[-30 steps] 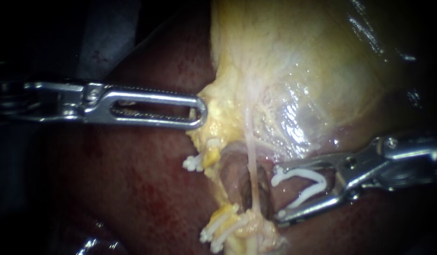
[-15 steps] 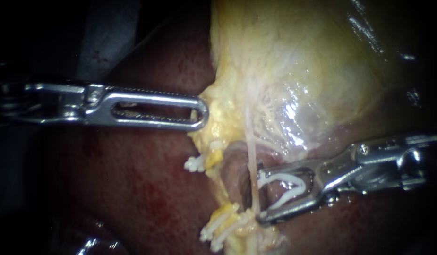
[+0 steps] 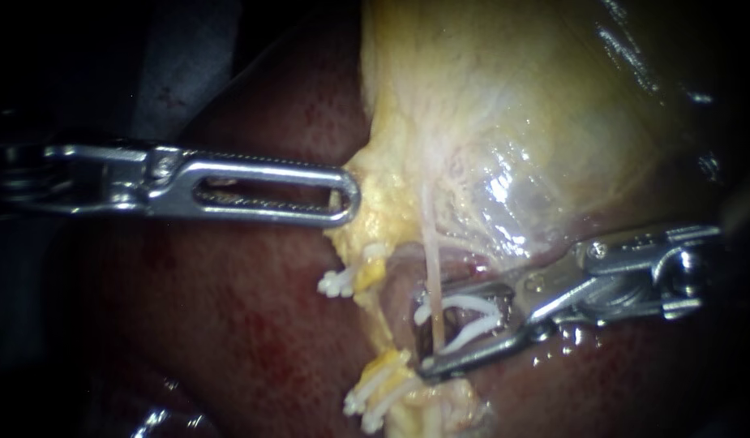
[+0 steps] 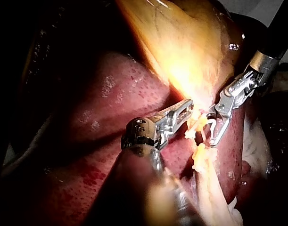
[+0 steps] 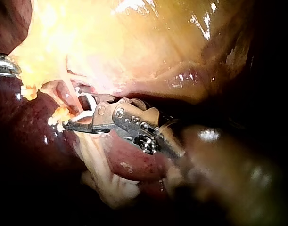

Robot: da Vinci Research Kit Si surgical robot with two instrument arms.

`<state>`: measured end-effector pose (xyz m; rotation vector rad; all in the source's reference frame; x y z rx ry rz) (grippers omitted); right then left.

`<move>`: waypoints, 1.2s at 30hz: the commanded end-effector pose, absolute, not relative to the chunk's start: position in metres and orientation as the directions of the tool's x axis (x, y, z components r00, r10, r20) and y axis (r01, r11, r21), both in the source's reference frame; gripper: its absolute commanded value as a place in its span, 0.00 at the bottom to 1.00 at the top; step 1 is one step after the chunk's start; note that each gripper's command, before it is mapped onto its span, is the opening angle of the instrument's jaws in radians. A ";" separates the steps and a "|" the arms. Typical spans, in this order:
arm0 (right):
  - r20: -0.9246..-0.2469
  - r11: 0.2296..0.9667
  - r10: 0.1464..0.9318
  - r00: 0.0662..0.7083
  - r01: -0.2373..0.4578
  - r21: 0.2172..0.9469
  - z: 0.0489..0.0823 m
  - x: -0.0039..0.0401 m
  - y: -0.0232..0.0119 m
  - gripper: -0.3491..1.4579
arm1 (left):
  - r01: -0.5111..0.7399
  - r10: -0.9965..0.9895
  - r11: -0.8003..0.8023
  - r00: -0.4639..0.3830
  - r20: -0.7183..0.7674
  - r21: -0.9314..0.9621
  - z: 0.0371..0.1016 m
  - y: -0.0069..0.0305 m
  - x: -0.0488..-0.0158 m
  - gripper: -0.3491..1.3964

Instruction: Clipping first clip right tube

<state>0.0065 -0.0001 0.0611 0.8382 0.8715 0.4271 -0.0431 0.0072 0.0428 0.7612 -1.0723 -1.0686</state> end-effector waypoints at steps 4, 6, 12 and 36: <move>-0.493 0.609 0.634 0.596 0.009 0.793 0.0612 0.0065 -0.0001 0.46 | 0.307 -0.945 0.326 0.103 0.310 0.894 0.0428 0.0072 -0.0432 0.00; -0.493 0.609 0.633 0.596 0.009 0.793 0.0612 0.0065 -0.0001 0.45 | 0.307 -0.945 0.326 0.103 0.310 0.894 0.0428 0.0072 -0.0432 0.00; -0.488 0.600 0.632 0.602 0.018 0.800 0.0612 0.0064 -0.0001 0.40 | 0.307 -0.945 0.327 0.103 0.310 0.894 0.0428 0.0072 -0.0432 0.00; -0.420 0.519 0.649 0.635 0.035 0.854 0.0615 0.0054 0.0002 0.01 | 0.307 -0.945 0.327 0.103 0.310 0.894 0.0428 0.0072 -0.0432 0.00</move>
